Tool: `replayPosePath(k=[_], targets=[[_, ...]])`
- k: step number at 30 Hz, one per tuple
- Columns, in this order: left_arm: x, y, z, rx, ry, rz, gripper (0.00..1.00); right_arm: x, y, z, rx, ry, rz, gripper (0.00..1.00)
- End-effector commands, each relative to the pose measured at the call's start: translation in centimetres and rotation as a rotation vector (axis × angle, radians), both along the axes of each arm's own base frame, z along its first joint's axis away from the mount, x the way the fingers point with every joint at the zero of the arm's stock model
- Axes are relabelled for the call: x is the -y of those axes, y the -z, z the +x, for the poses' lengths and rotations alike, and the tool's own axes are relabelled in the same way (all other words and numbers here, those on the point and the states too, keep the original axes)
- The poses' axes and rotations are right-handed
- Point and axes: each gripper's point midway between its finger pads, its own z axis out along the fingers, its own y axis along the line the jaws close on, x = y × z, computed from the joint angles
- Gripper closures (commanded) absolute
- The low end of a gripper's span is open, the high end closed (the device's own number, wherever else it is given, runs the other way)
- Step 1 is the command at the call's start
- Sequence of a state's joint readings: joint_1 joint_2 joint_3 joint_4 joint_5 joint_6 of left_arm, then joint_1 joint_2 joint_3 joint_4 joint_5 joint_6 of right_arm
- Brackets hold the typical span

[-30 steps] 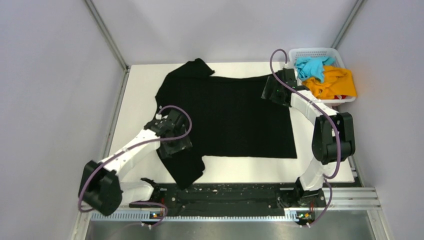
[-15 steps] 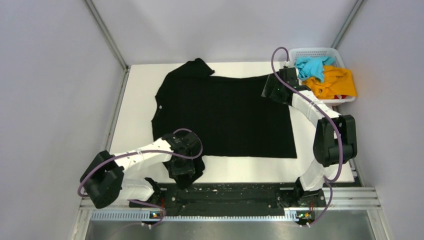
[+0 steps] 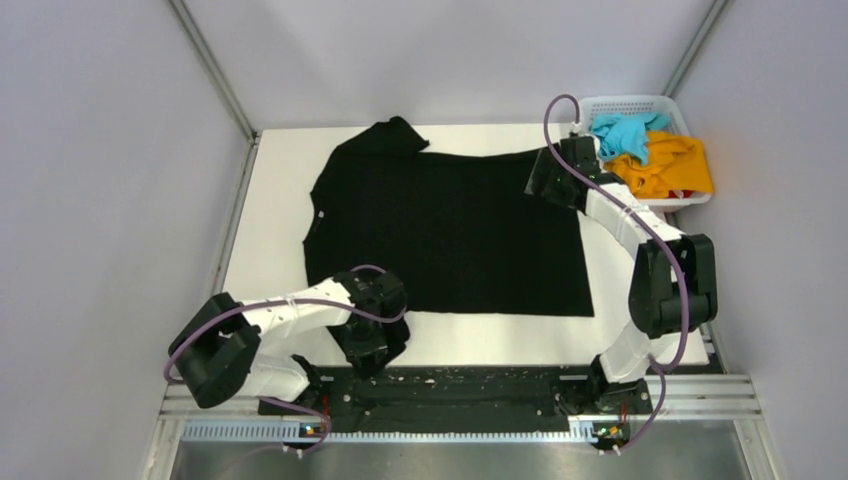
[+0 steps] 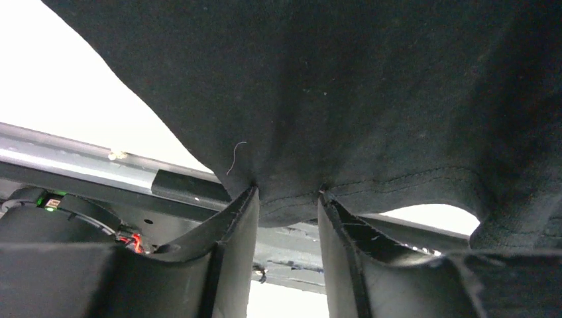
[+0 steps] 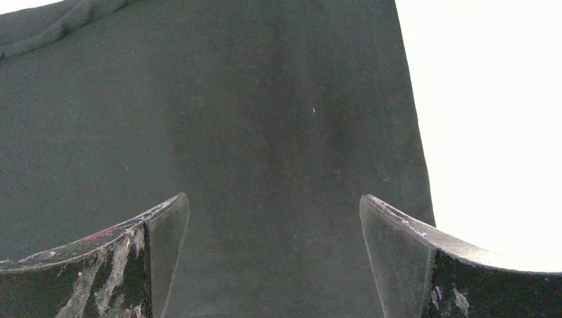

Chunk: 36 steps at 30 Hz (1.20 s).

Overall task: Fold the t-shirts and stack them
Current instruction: Grab the side of the flattened tshirt closest away from the robot with both arms

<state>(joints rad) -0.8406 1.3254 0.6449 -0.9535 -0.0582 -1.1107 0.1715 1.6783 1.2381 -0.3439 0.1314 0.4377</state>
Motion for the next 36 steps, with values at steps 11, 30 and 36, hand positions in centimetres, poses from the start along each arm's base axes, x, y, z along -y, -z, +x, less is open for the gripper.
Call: replayPosePath(k=[11, 30, 36], targets=[[-1.0, 1.3, 2.5, 0.128, -0.128, 0.113, 0.73, 1.9, -3.5, -1.5, 0.113, 0.098, -0.004, 0.01], [3.7, 3.1, 8.0, 0.319, -0.152, -0.079, 0.73, 2.7, -4.0, -3.2, 0.125, 0.126, -0.011, 0.01], [2.8, 4.7, 6.5, 0.243, -0.158, -0.035, 1.00, 2.7, -4.0, -3.2, 0.124, 0.129, -0.013, 0.01]])
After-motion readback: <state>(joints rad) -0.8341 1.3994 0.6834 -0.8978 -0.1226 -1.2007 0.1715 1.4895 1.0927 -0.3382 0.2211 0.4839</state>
